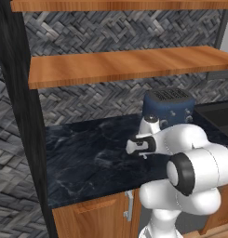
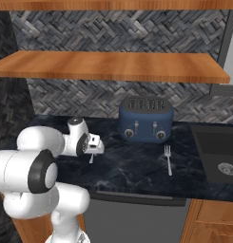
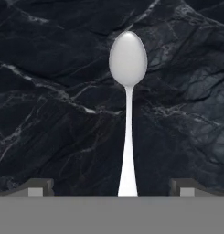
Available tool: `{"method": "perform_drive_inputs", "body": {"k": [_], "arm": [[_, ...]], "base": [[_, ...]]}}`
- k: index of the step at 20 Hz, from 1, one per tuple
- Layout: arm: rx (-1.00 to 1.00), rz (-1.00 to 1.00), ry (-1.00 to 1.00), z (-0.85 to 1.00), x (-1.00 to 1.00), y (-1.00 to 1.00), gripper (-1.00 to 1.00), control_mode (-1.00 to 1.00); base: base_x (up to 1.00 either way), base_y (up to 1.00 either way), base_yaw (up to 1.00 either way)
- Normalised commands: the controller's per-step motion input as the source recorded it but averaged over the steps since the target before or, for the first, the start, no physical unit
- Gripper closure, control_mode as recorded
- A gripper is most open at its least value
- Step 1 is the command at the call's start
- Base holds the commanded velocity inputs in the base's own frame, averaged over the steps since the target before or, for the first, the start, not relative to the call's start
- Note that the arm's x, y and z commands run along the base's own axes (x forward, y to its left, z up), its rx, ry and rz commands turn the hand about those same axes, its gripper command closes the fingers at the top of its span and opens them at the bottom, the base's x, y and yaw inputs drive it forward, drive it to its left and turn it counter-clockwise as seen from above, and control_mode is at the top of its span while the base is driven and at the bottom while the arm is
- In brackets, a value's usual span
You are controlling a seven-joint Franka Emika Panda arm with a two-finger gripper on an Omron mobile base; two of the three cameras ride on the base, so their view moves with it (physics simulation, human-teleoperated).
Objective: Organize the utensils by type. Pick up the wooden spoons from the counter and place them in the open cabinet. Then pick up the metallic utensils from the counter and place them in the open drawer.
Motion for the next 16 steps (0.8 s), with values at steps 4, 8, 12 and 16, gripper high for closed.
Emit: {"method": "perform_drive_inputs", "body": {"k": [4,8,12,16], "arm": [[-0.04,0.0,0.0,-0.3,0.18,0.0,-1.0,-1.0],[-0.05,0.0,0.0,-0.31,0.16,-0.01,-1.0,-1.0],[-0.03,0.0,0.0,-0.24,0.22,-0.01,-1.0,-1.0],[0.0,0.02,0.0,-0.12,0.25,-0.04,-1.0,-1.0]], "base": [[0.0,0.0,0.0],[0.0,0.0,0.0],[0.0,0.0,0.0],[0.0,0.0,0.0]]}}
